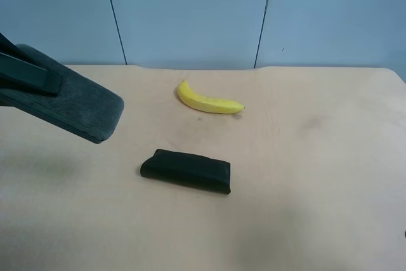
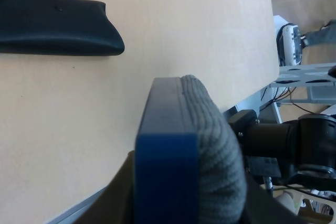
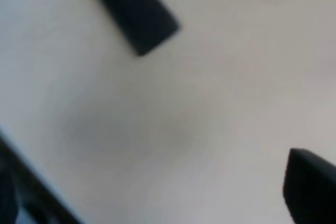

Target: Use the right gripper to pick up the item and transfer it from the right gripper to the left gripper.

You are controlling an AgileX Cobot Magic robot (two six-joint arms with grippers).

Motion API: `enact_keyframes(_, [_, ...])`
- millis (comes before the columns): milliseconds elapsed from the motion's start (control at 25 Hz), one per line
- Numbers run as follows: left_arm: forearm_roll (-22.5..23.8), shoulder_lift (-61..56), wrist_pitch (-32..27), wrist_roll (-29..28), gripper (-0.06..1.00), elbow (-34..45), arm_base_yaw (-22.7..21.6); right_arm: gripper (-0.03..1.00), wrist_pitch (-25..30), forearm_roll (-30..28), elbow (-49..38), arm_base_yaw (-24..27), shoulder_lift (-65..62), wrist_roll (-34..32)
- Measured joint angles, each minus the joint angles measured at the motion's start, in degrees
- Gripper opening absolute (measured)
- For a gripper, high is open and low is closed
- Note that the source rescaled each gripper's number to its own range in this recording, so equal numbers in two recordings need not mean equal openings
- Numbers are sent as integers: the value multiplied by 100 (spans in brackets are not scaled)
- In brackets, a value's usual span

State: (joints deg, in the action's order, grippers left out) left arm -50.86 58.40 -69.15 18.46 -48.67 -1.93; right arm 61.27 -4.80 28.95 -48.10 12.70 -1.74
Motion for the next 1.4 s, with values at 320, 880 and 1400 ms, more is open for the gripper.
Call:
enact_keyframes(320, [0, 0, 0, 0, 1, 0, 0, 100, -4, 0, 0, 2530, -399, 0])
enact_keyframes(880, [0, 0, 0, 128, 1, 0, 0, 100, -4, 0, 0, 4470, -1287, 0])
enact_keyframes(1400, [154, 944, 1464, 295, 1, -887, 0, 100, -4, 0, 0, 4470, -1287, 0])
